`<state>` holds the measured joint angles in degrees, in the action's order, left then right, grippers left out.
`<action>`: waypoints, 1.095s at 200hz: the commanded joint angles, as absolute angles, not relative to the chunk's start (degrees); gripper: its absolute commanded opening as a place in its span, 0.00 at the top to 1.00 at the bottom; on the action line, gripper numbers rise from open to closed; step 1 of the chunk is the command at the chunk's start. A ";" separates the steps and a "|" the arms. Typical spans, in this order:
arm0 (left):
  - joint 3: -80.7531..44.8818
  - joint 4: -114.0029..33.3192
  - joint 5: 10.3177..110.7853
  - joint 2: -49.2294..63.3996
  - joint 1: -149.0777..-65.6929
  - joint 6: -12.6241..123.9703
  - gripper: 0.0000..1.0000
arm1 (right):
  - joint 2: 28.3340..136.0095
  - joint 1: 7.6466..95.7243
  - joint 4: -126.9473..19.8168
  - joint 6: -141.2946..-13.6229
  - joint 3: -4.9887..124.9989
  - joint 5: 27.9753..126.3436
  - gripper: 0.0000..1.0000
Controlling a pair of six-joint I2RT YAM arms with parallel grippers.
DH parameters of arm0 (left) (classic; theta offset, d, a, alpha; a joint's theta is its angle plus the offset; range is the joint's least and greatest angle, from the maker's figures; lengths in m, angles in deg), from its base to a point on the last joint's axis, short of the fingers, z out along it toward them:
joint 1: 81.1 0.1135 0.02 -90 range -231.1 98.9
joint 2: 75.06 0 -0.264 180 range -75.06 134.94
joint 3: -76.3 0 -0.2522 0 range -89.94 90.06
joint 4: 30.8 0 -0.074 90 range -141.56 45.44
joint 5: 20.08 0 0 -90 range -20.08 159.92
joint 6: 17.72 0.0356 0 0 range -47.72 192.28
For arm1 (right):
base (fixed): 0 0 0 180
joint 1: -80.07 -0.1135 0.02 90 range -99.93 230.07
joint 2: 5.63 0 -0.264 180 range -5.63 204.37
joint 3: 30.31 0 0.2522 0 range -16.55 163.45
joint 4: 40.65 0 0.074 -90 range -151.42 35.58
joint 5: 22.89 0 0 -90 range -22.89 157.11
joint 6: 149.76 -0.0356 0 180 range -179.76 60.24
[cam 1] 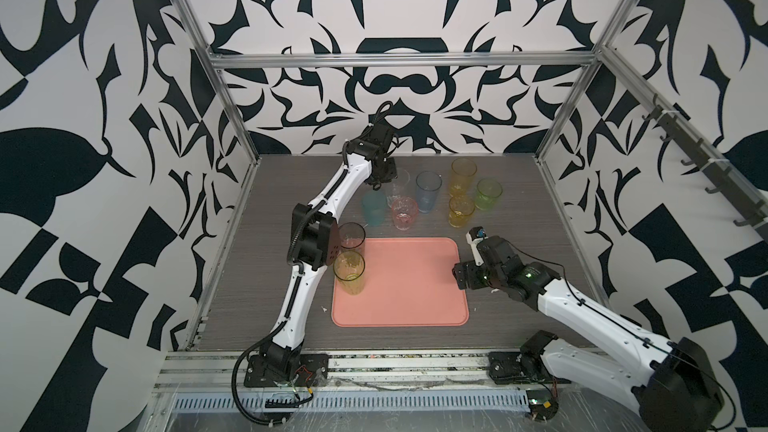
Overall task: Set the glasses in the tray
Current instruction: 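Lower the left gripper onto the clear cup and close on its rim, then lift the clear cup and swing it toward the robot beside the tray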
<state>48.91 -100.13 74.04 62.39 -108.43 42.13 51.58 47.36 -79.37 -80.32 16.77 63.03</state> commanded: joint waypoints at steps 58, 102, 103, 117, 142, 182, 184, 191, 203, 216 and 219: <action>50.07 -100.47 73.43 62.91 -107.95 42.24 0.96 | 51.32 47.47 -78.37 -79.75 17.99 62.89 0.06; 49.21 -99.87 73.78 60.46 -107.51 42.22 1.00 | 51.26 47.49 -78.34 -79.77 18.02 62.90 0.06; 49.20 -99.81 73.79 60.42 -107.53 42.22 1.00 | 51.25 47.48 -78.38 -79.78 17.96 62.98 0.06; 48.77 -99.57 74.14 59.34 -107.16 42.33 1.00 | 51.24 47.47 -78.26 -79.79 17.91 62.98 0.06; 47.84 -99.58 74.57 57.35 -106.11 42.31 1.00 | 51.15 47.51 -78.30 -79.77 17.91 63.15 0.06; 45.48 -100.46 75.34 53.74 -104.06 42.48 1.00 | 50.98 47.46 -78.22 -79.78 17.82 63.19 0.06; 45.26 -100.50 75.43 53.58 -103.89 42.48 1.00 | 50.97 47.46 -78.23 -79.73 17.82 63.16 0.06; 44.77 -100.83 75.54 52.78 -103.54 42.57 1.00 | 50.89 47.47 -78.18 -79.79 17.83 63.23 0.06; 43.71 -101.21 75.89 51.50 -102.96 42.72 1.00 | 50.80 47.46 -78.23 -79.71 17.73 63.24 0.06; 42.31 -101.59 76.18 49.85 -102.14 42.92 1.00 | 50.63 47.49 -78.22 -79.78 17.73 63.24 0.06; 41.90 -101.62 76.27 49.41 -101.95 42.99 1.00 | 50.62 47.54 -78.22 -79.72 17.73 63.24 0.06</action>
<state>43.97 -100.20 75.20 54.59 -103.23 42.50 51.56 47.36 -79.34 -80.32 16.77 63.10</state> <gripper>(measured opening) 0.087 0.939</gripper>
